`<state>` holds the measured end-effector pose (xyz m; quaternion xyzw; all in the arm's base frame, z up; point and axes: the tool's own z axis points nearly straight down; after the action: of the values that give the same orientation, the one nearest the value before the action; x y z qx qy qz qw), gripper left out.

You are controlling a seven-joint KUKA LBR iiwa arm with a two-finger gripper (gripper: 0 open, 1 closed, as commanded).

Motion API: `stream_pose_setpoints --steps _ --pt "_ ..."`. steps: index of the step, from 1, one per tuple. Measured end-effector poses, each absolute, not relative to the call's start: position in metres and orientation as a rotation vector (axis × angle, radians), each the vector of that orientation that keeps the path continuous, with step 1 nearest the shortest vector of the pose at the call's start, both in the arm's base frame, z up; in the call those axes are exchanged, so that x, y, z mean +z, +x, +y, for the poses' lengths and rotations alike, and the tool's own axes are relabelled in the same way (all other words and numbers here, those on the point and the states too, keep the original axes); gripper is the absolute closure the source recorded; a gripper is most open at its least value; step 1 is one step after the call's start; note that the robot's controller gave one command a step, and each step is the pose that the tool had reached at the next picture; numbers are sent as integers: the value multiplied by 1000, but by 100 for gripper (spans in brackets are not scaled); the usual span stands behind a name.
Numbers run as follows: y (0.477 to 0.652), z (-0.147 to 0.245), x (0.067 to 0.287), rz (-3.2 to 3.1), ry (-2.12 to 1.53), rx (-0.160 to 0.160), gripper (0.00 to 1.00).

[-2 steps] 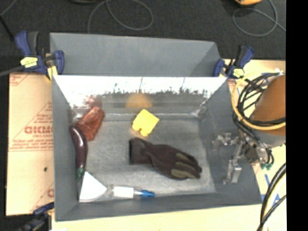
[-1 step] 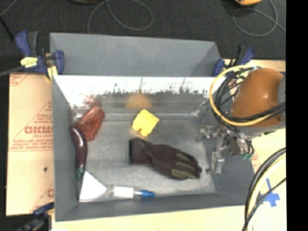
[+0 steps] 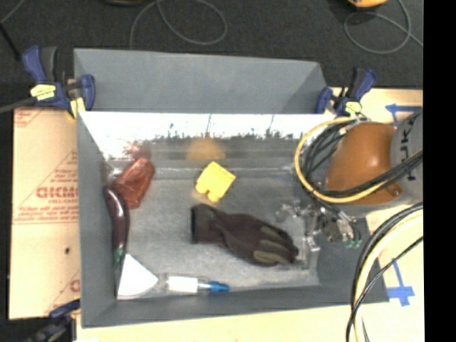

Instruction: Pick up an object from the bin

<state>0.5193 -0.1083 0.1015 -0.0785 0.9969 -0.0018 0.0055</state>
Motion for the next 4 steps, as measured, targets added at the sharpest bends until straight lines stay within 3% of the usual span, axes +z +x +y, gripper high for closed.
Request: stream_pose_setpoints --steps 1,4 --pt "518 -45 70 3132 -107 -8 100" --pt "518 -46 70 3132 -120 -10 100"
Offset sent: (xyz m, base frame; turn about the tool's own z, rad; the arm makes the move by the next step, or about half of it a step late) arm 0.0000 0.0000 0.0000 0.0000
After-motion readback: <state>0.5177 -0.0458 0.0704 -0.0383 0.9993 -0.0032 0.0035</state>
